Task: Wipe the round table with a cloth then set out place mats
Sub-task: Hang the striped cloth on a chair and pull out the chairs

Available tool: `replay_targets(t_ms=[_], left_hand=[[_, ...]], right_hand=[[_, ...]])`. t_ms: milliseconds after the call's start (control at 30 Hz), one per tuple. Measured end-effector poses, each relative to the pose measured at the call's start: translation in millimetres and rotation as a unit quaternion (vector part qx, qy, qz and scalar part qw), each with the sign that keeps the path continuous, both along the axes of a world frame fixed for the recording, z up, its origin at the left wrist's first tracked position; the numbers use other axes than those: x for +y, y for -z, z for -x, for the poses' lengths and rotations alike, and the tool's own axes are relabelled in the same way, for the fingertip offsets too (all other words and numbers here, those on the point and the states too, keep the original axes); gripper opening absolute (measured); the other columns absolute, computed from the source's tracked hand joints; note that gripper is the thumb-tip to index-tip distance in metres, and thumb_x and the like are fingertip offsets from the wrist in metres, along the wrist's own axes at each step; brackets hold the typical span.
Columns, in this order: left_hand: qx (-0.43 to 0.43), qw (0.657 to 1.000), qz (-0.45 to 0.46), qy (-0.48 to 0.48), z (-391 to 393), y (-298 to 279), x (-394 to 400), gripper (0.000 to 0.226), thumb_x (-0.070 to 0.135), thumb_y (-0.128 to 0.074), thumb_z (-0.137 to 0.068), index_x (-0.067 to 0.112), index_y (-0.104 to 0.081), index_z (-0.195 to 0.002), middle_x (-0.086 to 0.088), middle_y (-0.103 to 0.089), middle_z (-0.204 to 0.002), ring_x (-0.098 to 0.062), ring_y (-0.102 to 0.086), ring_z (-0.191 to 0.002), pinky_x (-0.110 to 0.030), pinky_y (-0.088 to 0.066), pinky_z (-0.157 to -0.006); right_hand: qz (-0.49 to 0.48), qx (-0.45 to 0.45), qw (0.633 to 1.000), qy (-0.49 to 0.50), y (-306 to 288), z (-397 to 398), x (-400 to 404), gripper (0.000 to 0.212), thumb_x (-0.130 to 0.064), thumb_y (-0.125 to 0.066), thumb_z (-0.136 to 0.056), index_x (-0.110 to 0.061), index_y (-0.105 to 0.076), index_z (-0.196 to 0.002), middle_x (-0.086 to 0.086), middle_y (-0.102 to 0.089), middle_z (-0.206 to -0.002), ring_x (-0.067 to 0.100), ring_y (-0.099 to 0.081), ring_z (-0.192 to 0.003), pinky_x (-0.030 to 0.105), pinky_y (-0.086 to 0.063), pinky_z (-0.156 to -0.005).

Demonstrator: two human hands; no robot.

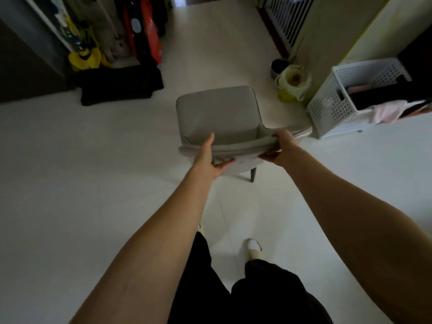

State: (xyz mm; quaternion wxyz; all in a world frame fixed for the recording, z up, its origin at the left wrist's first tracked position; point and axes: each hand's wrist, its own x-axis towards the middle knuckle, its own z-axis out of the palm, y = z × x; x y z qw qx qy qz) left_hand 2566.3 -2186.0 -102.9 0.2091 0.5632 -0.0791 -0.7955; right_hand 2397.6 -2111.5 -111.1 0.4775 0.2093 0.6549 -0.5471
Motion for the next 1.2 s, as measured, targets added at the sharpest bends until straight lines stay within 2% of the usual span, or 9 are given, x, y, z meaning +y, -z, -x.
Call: replay_targets(t_ms=[167,267,400,467,700,867,1033,1100,1200], left_hand=[[-0.040,0.998,0.005,0.054,12.1,-1.6,-35.2,0.019,0.000,-0.041,-0.089,0.002,-0.045,-0.107,-0.023,-0.047,-0.114,-0.038,-0.051,-0.086,-0.055,-0.051,-0.077],[-0.044,0.996,-0.006,0.080,4.2,0.4,-44.6,0.014,-0.001,-0.036,-0.090,0.000,-0.045,-0.100,-0.022,-0.047,-0.102,-0.043,-0.050,-0.106,-0.059,-0.049,-0.087],[-0.052,0.991,-0.006,0.120,-1.2,6.9,-60.6,0.023,-0.002,-0.032,-0.089,-0.002,-0.046,-0.107,-0.026,-0.049,-0.114,-0.047,-0.048,-0.120,-0.060,-0.047,-0.080],[-0.040,0.993,-0.011,0.114,0.9,3.0,-62.6,0.017,-0.003,-0.031,-0.089,-0.002,-0.045,-0.098,-0.025,-0.046,-0.113,-0.049,-0.045,-0.123,-0.061,-0.045,-0.079],[-0.047,0.980,0.013,0.192,46.2,-46.9,-24.8,0.020,0.000,-0.037,-0.093,-0.003,-0.033,-0.113,-0.029,-0.029,-0.140,-0.056,-0.030,-0.128,-0.061,-0.041,-0.098],[-0.059,0.962,0.018,0.265,81.2,-72.5,30.3,0.016,0.004,-0.039,-0.095,-0.003,-0.034,-0.108,-0.029,-0.023,-0.146,-0.054,-0.023,-0.133,-0.057,-0.040,-0.102],[-0.068,0.933,0.040,0.352,125.1,-75.0,84.1,0.042,0.006,-0.039,-0.096,-0.007,-0.032,-0.135,-0.032,-0.011,-0.150,-0.054,-0.019,-0.135,-0.056,-0.040,-0.101],[-0.060,0.921,0.044,0.383,138.0,-74.7,111.9,0.039,0.006,-0.038,-0.095,-0.012,-0.033,-0.129,-0.033,-0.009,-0.150,-0.056,-0.017,-0.135,-0.057,-0.040,-0.101],[-0.056,0.908,0.036,0.413,152.8,-74.5,147.9,0.017,0.004,-0.037,-0.094,-0.013,-0.036,-0.093,-0.034,-0.010,-0.148,-0.057,-0.016,-0.134,-0.059,-0.040,-0.100]], right_hand=[[-0.049,0.062,0.996,0.041,-4.8,-2.0,-25.1,0.032,-0.007,-0.053,-0.089,-0.008,-0.047,-0.120,0.018,-0.058,-0.115,0.031,-0.062,-0.089,0.046,-0.057,-0.056],[-0.059,0.066,0.994,0.063,-2.4,-12.7,-25.9,0.033,-0.003,-0.050,-0.087,-0.007,-0.049,-0.119,0.018,-0.059,-0.113,0.031,-0.062,-0.088,0.044,-0.057,-0.050],[-0.038,0.060,0.992,0.105,4.0,-24.3,-25.4,0.038,0.000,-0.048,-0.085,-0.008,-0.051,-0.122,0.019,-0.059,-0.113,0.034,-0.063,-0.093,0.045,-0.058,-0.052],[-0.025,0.052,0.991,0.120,2.5,-27.8,-21.8,0.040,0.001,-0.047,-0.084,-0.009,-0.051,-0.123,0.019,-0.059,-0.112,0.036,-0.062,-0.095,0.047,-0.058,-0.051],[-0.021,0.035,0.983,0.176,-25.7,-10.9,39.5,0.026,-0.005,-0.048,-0.090,-0.004,-0.041,-0.115,0.016,-0.050,-0.094,0.033,-0.055,-0.085,0.050,-0.057,-0.069],[-0.008,0.019,0.966,0.257,-40.6,-4.5,105.9,0.036,-0.008,-0.049,-0.093,-0.006,-0.037,-0.127,0.017,-0.044,-0.108,0.038,-0.051,-0.110,0.053,-0.054,-0.079],[0.011,0.016,0.947,0.322,-50.5,5.9,170.5,0.027,-0.009,-0.046,-0.094,-0.005,-0.038,-0.120,0.019,-0.043,-0.110,0.038,-0.050,-0.116,0.051,-0.051,-0.073],[0.011,0.011,0.936,0.351,-50.0,12.1,202.2,0.022,-0.007,-0.045,-0.093,-0.004,-0.039,-0.114,0.018,-0.044,-0.110,0.038,-0.052,-0.114,0.052,-0.051,-0.071],[0.001,-0.005,0.919,0.393,-44.2,20.1,244.6,0.030,-0.007,-0.047,-0.091,-0.004,-0.041,-0.120,0.019,-0.045,-0.114,0.040,-0.052,-0.110,0.053,-0.051,-0.061]])
